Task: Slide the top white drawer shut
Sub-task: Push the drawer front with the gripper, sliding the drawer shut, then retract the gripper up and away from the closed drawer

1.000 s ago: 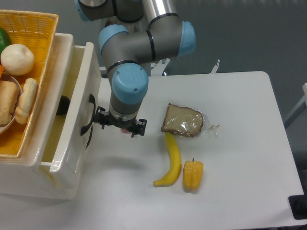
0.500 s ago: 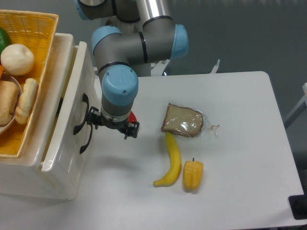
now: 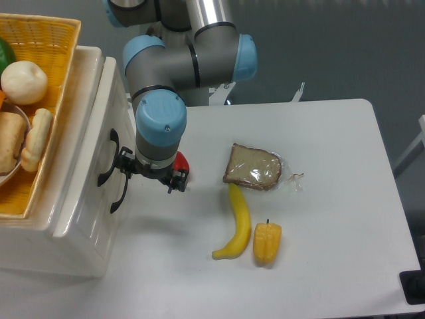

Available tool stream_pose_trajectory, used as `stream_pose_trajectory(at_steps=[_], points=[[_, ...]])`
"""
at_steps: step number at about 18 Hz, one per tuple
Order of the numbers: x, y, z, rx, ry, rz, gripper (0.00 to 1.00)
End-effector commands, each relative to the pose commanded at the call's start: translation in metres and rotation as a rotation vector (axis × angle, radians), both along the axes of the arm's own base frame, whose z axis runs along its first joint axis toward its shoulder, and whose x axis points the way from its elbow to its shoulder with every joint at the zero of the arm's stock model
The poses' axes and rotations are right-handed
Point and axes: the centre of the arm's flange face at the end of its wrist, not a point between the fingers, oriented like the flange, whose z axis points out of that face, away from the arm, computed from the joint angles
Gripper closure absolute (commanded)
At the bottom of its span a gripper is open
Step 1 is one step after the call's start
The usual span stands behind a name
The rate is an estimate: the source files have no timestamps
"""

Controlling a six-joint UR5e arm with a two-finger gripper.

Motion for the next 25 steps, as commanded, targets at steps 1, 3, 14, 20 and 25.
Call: stream_pose_trajectory(at_steps=[1, 3, 14, 20, 25], points=[[0.0, 0.0, 0.0, 0.0, 0.0, -0.001, 0.0], [0.0, 0.0, 0.002, 0.003, 0.002, -0.001, 0.0], [-0.088, -0.037, 0.024, 0.063, 0.06, -0.077, 0.0], [-0.163, -0.092, 0.029, 0.055, 0.104, -0.088, 0.0], [-0.21, -0.139, 0.033, 0.043, 0.15, -0.113, 0.0]])
